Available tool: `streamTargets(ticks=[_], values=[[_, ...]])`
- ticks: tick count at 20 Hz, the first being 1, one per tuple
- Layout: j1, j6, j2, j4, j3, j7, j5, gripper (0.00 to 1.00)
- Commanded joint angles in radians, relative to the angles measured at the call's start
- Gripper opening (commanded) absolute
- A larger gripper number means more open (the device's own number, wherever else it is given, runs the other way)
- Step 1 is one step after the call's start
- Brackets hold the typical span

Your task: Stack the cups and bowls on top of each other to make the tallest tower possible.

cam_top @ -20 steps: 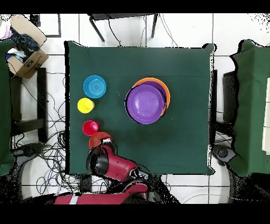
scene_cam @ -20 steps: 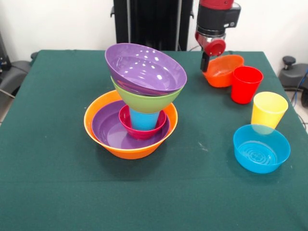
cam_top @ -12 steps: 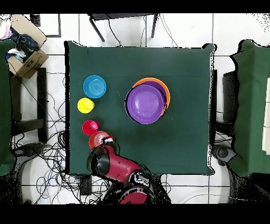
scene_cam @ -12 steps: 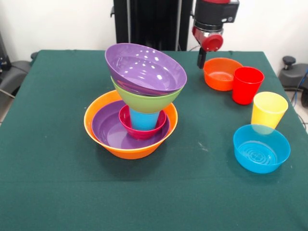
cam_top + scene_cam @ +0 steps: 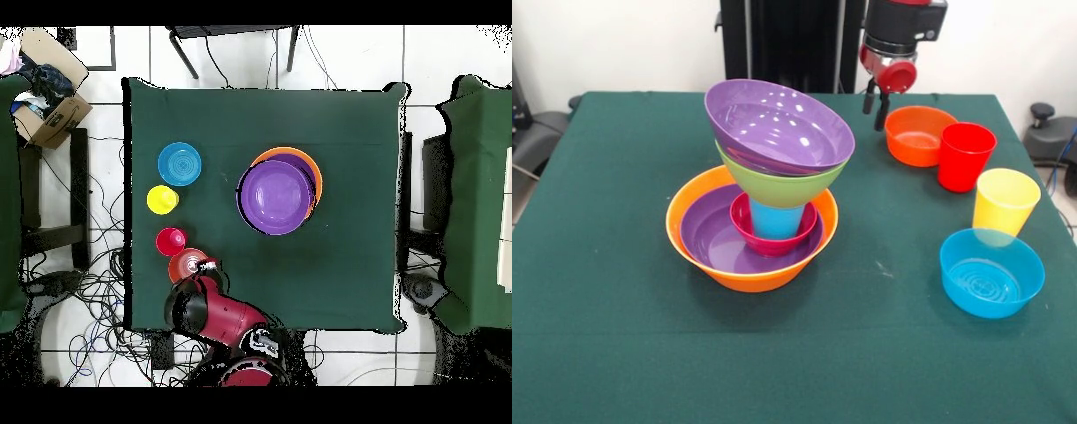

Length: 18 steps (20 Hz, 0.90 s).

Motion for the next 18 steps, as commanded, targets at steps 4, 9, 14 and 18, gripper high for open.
streamTargets(ticks=[4, 9, 14, 18], values=[[-0.053, 0.026, 0.049, -0.059, 0.138, 0.09, -0.044, 1.0], [-0.151, -0.001, -0.033, -0.033, 0.177, 0.025, -0.183, 1.0], [-0.217, 0.091, -0.096, -0.055, 0.192, -0.118, -0.358, 1.0], [-0.252, 0.225, -0.15, -0.068, 0.206, -0.173, -0.438, 1.0]])
